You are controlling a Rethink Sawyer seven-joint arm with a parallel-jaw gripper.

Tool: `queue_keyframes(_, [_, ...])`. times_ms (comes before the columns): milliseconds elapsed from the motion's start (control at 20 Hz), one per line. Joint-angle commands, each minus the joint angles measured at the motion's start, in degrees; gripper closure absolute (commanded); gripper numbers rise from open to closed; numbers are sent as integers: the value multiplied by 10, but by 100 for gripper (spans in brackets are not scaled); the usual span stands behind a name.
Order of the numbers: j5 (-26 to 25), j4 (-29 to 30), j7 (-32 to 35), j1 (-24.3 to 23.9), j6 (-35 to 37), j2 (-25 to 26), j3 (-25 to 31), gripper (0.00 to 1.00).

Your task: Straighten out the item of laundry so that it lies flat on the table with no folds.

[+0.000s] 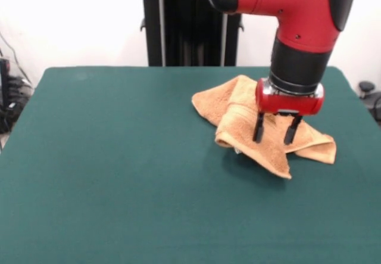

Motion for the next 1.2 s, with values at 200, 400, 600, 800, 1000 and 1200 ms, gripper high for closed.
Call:
queue_keyframes(200, [0, 86, 114, 31, -61, -4, 8, 0])
queue_keyframes(400, [4, 93, 109, 23, -82, 4, 19, 0])
queue_keyframes(600, [2, 97, 109, 25, -103, 13, 19, 0])
queue_keyframes(800, [-1, 78, 106, 48, -69, 22, -9, 100])
queue_keyframes(1000, [9, 69, 101, 52, -13, 29, -12, 100])
queue_keyframes(1200, [19, 64, 91, 45, 16, 35, -4, 100])
